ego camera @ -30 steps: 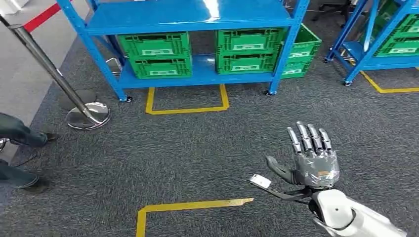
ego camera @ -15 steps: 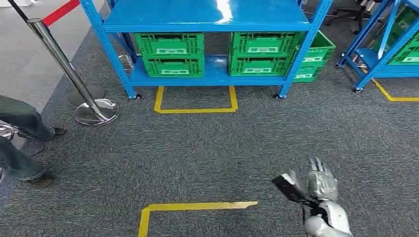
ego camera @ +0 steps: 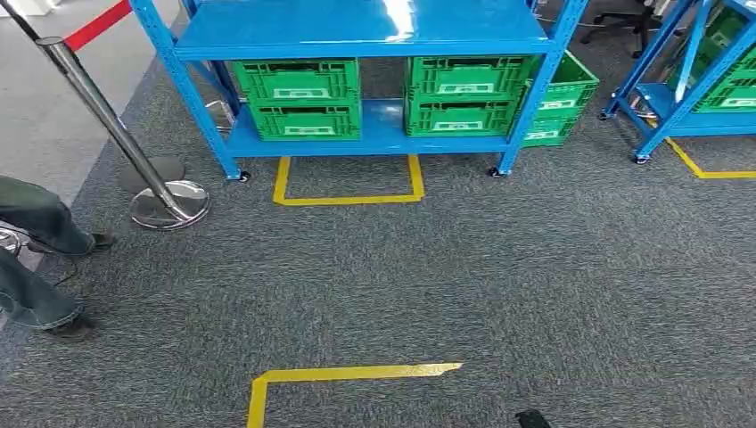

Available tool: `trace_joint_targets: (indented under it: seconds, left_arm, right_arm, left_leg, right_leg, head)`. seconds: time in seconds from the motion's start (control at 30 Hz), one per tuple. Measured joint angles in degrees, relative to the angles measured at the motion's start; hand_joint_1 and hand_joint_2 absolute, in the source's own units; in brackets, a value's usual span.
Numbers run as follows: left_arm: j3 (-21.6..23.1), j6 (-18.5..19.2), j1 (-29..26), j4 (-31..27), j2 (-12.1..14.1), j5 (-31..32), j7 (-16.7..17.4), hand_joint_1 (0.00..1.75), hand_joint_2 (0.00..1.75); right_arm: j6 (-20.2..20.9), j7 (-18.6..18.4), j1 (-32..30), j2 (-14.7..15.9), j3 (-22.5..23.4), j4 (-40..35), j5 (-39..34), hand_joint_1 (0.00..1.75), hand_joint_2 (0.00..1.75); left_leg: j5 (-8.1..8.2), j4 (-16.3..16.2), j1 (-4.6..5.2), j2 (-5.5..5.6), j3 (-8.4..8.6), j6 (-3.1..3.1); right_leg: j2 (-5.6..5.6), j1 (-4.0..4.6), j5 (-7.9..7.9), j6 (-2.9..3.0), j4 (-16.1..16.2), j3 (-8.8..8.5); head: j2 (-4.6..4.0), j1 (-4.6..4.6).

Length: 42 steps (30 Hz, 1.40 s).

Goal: Take the parts from the cabinet and place them on the table.

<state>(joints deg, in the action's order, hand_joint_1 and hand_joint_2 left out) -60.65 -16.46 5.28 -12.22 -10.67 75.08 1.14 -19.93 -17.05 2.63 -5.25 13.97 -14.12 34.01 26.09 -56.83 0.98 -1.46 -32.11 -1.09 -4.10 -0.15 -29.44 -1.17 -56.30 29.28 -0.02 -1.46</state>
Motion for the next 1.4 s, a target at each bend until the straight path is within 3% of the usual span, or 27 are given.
trace_joint_targets:
  seconds: [0.37,0.67,1.0,1.4]
  left_arm:
    - [-0.3,-0.6,0.0,0.0,-0.2,-0.3,0.3,0.00,0.00]
    - [-1.4,1.4,0.0,0.0,-0.2,-1.4,-1.1,0.00,0.00]
    - [-1.8,-0.2,0.0,0.0,-0.3,-1.9,0.1,0.00,0.00]
    - [-1.8,-0.4,0.0,0.0,-0.3,-1.7,0.2,0.00,0.00]
  right_arm:
    - [0.3,-1.0,0.3,-1.6,2.1,1.7,1.8,0.00,0.00]
    - [1.1,-0.9,0.4,-2.3,1.5,2.0,4.1,0.00,0.00]
    - [2.2,-3.4,0.4,-2.7,1.4,2.4,4.5,0.00,0.00]
    - [2.4,-3.5,0.4,-2.7,1.4,2.4,4.9,0.00,0.00]
  left_leg:
    - [0.00,0.0,-0.01,0.00,0.18,0.01]
    - [0.00,0.0,0.00,0.00,0.19,0.01]
    - [0.00,0.0,-0.01,0.00,0.21,0.01]
    - [0.00,0.0,-0.01,0.00,0.22,0.01]
  right_leg:
    - [-0.02,0.00,0.00,0.00,0.0,0.00]
    - [-0.02,-0.01,0.02,-0.01,0.0,-0.20]
    - [-0.02,-0.01,0.02,-0.01,0.0,-0.20]
    - [-0.02,-0.01,0.02,-0.01,0.0,-0.19]
  head:
    - [0.00,0.02]
    - [0.00,0.00]
    - [0.00,0.00]
    - [0.00,0.00]
